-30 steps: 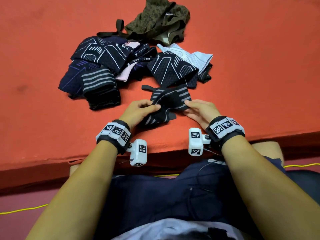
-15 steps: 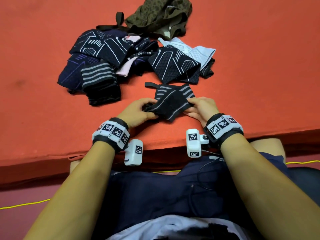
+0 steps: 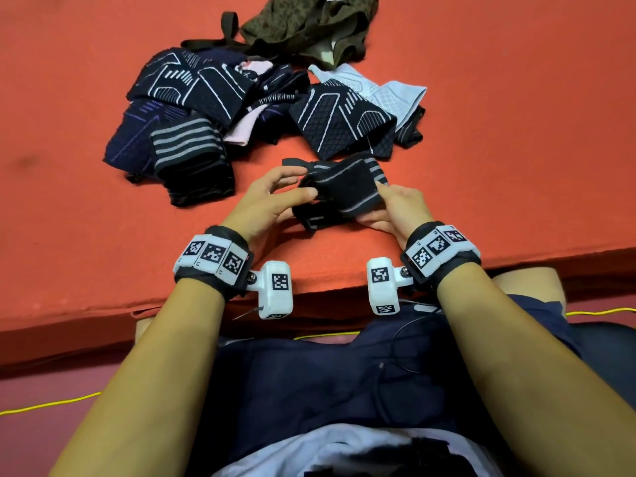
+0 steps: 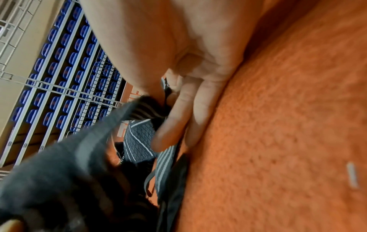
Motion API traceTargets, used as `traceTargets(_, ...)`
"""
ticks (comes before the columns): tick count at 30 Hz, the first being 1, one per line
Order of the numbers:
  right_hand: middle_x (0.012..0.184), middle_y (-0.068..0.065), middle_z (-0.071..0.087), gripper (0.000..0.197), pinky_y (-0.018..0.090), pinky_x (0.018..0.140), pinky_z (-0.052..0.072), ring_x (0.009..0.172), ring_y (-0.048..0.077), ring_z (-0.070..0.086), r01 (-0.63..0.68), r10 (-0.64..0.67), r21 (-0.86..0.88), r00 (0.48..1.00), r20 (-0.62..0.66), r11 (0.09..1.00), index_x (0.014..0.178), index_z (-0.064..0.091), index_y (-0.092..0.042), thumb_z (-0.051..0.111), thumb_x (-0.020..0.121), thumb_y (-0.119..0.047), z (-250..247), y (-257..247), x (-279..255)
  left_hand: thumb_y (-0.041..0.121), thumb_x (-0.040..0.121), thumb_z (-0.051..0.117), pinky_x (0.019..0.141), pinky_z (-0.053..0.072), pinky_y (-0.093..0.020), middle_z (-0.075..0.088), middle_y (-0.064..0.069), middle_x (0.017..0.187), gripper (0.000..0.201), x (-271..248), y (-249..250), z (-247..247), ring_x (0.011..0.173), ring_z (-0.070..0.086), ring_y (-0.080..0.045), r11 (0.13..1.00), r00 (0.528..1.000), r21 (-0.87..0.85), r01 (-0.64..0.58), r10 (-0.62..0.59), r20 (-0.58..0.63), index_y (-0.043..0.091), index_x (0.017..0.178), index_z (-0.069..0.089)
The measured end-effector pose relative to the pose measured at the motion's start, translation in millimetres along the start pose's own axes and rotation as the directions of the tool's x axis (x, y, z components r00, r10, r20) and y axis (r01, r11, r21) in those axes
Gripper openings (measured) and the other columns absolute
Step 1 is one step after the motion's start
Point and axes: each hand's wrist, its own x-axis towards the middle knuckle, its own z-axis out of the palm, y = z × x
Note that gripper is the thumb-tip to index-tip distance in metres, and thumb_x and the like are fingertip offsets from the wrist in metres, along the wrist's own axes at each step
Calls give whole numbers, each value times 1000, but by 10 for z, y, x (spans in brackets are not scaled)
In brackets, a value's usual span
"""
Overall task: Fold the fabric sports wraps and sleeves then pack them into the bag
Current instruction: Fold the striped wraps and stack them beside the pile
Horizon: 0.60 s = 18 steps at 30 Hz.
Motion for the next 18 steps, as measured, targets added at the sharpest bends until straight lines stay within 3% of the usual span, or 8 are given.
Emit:
traceTargets(3, 77, 14, 73, 15, 36, 68, 61, 59, 24, 71, -21, 17, 104, 999, 35, 994, 99, 65, -2, 62, 97, -16, -7, -15, -12, 27, 79, 72, 82, 55, -24, 64, -7, 126, 45, 22, -27, 34, 111, 67, -15, 998, 998, -16, 57, -57, -14, 18, 121, 61)
traceTargets(5, 78, 15, 72, 14, 36, 68, 61, 60, 24, 71, -20, 14, 130, 999, 45, 991, 97, 65, -2, 63, 97, -16, -17, -21, -14, 29, 90, 61, 75, 56, -24, 65, -13, 125, 40, 48, -60, 0, 110, 67, -20, 990, 986, -69, 121, -128, -104, 12, 125, 57)
traceTargets(8, 88, 18, 74, 20, 36, 66, 61, 68, 27, 73, -20, 17, 127, 999, 27, 992, 101, 64, -1, 64, 97, -20, -17, 0, 25, -7, 96, 39, 67, 60, -27, 65, -15, 105, 38, 56, -130, -120, 85, 69, -20, 984, 977, 80, 161, -147, -156, 5, 131, 48)
traceTargets(11, 95, 22, 74, 18, 40, 66, 62, 78, 33, 75, -17, 21, 86, 999, -41, 996, 95, 65, -4, 64, 96, -21, 19, 20, 54, -23, 78, 61, 74, 58, -30, 62, -9, 96, 72, 83, -170, -173, 78, 62, -15, 906, 993, 422, 45, -86, 79, 20, 135, 50)
traceTargets(12, 94, 22, 74, 18, 41, 66, 62, 79, 34, 75, -8, 12, 58, 998, -66, 998, 89, 65, -5, 64, 96, -22, 36, 32, 67, -14, 71, 74, 80, 57, -32, 63, -10, 101, 80, 103, -169, -162, 83, 62, -16, 840, 985, 542, 1, -94, 144, 30, 134, 50)
traceTargets(14, 89, 21, 74, 21, 42, 66, 63, 76, 35, 75, 17, -18, -8, 995, -93, 1000, 82, 64, -7, 64, 96, -24, 52, 50, 76, 23, 55, 89, 97, 53, -41, 65, -9, 110, 83, 169, -166, -133, 100, 63, -20, 664, 978, 745, -67, -104, 180, 47, 125, 50)
traceTargets(16, 85, 20, 74, 23, 44, 68, 62, 73, 34, 75, 30, -34, -44, 996, -88, 999, 82, 65, -8, 63, 96, -25, 51, 56, 73, 49, 45, 83, 95, 52, -46, 66, -1, 105, 73, 266, -205, -143, 102, 61, -24, 574, 981, 815, -85, -97, 171, 52, 111, 52)
traceTargets(18, 86, 21, 75, 22, 43, 69, 62, 73, 33, 75, 25, -28, -46, 997, -70, 999, 84, 65, -8, 62, 97, -26, 43, 47, 61, 52, 50, 82, 92, 52, -46, 70, 7, 98, 60, 248, -136, -99, 102, 61, -23, 544, 982, 831, -120, -57, 179, 50, 103, 54)
